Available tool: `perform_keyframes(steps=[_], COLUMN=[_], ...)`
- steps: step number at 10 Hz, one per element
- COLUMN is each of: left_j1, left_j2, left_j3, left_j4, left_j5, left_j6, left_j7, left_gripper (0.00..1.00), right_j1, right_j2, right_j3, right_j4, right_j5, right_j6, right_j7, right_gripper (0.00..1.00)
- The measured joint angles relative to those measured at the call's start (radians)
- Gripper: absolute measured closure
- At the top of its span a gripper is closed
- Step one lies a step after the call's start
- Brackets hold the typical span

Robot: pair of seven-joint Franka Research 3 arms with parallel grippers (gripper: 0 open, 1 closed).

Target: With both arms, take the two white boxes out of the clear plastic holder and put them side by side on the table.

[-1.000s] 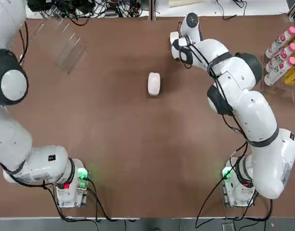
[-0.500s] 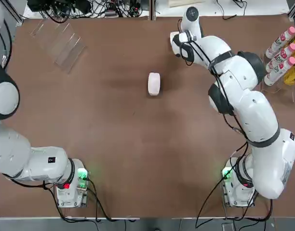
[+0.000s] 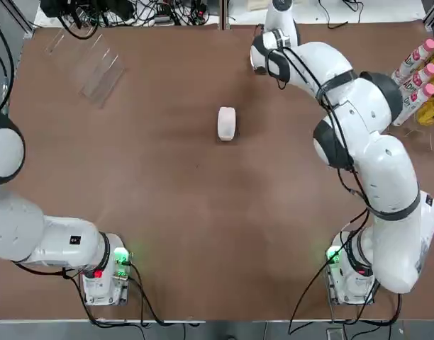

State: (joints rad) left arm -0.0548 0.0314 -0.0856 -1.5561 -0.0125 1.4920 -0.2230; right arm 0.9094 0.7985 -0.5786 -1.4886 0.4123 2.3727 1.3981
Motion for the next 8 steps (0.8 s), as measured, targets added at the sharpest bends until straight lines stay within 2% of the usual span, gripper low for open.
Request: perform_keyframes(steps=[2, 5, 6, 8], left_j1=[0.003, 0.003, 0.002, 0.002], left_j2=[0.01, 0.012, 0.016, 0.025], left_j3=[0.002, 0.002, 0.003, 0.003], left_j4=[0.002, 0.01, 0.01, 0.01], left_j5=[-0.001, -0.002, -0.002, -0.002], left_j6=[0.002, 0.002, 0.002, 0.006], left_j7=[0.003, 0.003, 0.003, 0.003], left_gripper=[0.0, 0.0, 0.0, 0.0], right_j1=[0.004, 0.042, 0.076, 0.117], right_j2=[-0.02, -0.057, -0.058, -0.057], right_j3=[0.001, 0.022, 0.032, 0.09], right_j4=[0.001, 0.0, -0.005, -0.029], right_j5=[0.005, 0.008, 0.008, 0.008], right_j6=[-0.033, -0.14, -0.152, -0.132], right_j7=[-0.329, -0.666, -0.721, -0.762], right_gripper=[0.0, 0.0, 0.0, 0.0])
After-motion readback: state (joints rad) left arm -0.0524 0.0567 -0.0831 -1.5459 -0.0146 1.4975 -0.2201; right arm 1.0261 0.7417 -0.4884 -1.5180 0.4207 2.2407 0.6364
